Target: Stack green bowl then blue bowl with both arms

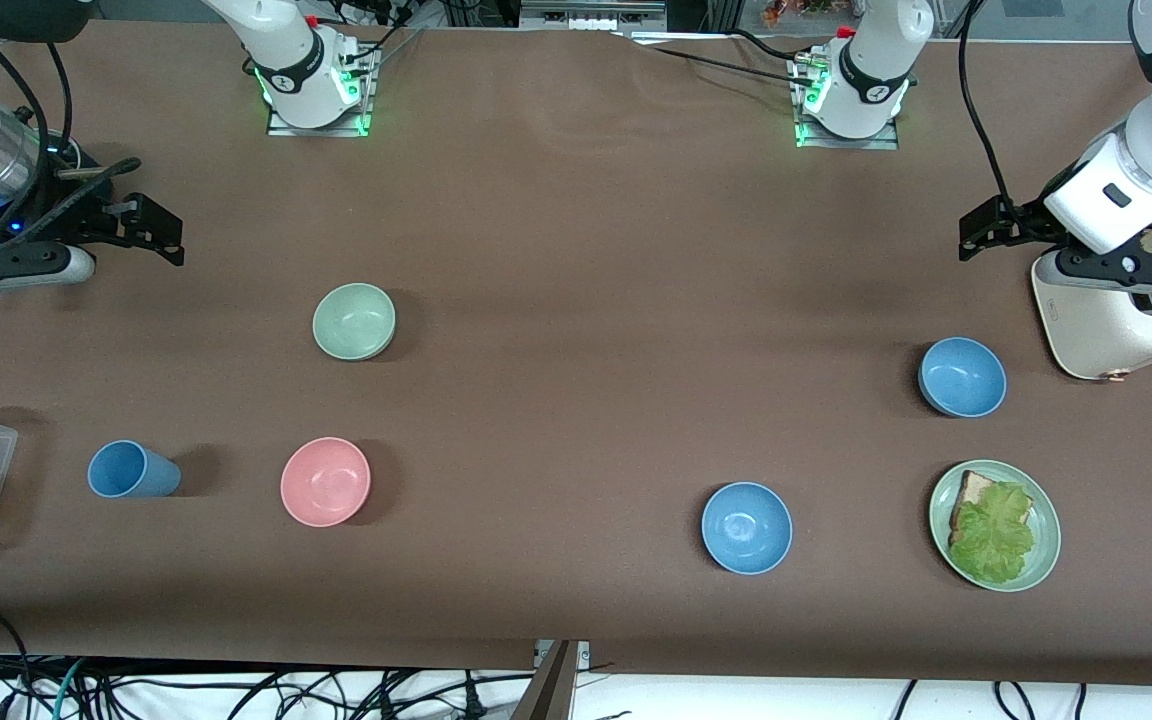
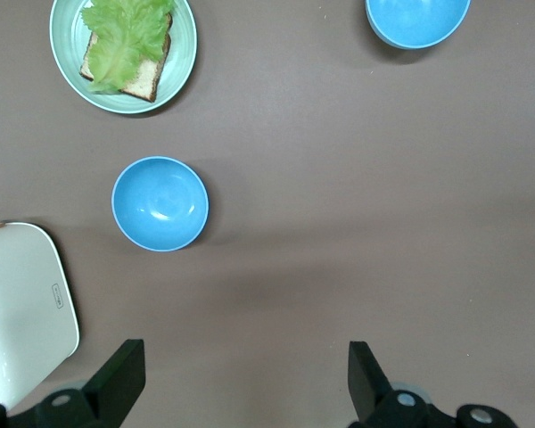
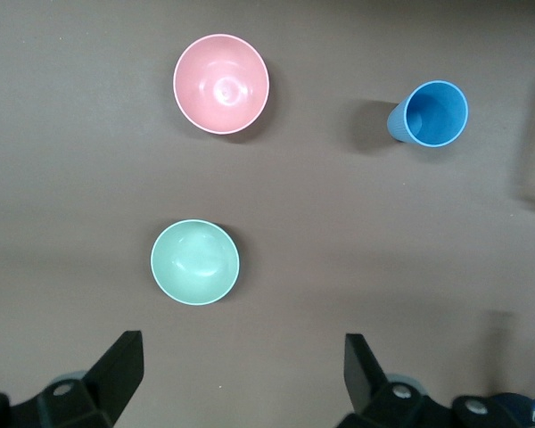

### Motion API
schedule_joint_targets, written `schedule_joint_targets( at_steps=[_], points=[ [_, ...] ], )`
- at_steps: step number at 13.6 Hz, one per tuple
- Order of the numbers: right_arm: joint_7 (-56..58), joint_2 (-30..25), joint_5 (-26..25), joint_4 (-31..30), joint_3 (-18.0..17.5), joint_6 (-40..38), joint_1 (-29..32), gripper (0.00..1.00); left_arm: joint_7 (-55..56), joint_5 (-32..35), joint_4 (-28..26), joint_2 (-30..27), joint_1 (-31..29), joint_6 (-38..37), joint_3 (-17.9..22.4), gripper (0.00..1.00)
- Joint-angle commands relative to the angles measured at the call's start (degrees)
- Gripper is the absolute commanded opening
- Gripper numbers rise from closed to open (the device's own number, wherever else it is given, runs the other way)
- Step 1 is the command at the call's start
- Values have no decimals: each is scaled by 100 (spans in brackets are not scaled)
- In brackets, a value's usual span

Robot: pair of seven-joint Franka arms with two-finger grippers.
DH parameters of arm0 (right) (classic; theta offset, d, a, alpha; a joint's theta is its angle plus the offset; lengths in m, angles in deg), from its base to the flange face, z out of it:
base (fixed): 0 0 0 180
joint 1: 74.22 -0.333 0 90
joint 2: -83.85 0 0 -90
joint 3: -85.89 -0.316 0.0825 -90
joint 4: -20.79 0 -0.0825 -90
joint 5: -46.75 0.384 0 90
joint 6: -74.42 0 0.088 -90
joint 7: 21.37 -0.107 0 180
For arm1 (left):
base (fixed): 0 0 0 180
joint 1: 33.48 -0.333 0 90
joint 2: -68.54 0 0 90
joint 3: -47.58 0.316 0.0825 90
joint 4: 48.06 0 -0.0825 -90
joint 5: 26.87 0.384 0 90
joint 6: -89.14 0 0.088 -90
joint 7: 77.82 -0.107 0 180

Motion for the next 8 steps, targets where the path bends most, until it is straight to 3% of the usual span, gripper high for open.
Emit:
schedule_joint_targets(
  at_steps=[1,8],
  points=[
    [-7,33,-22,114,-91,-81,114,99,24,-71,41,-25,-25,-29,-11,100],
    [71,86,-22,105,-91,-90,123,99,15,-71,41,-25,-33,-29,-2,100]
  ],
)
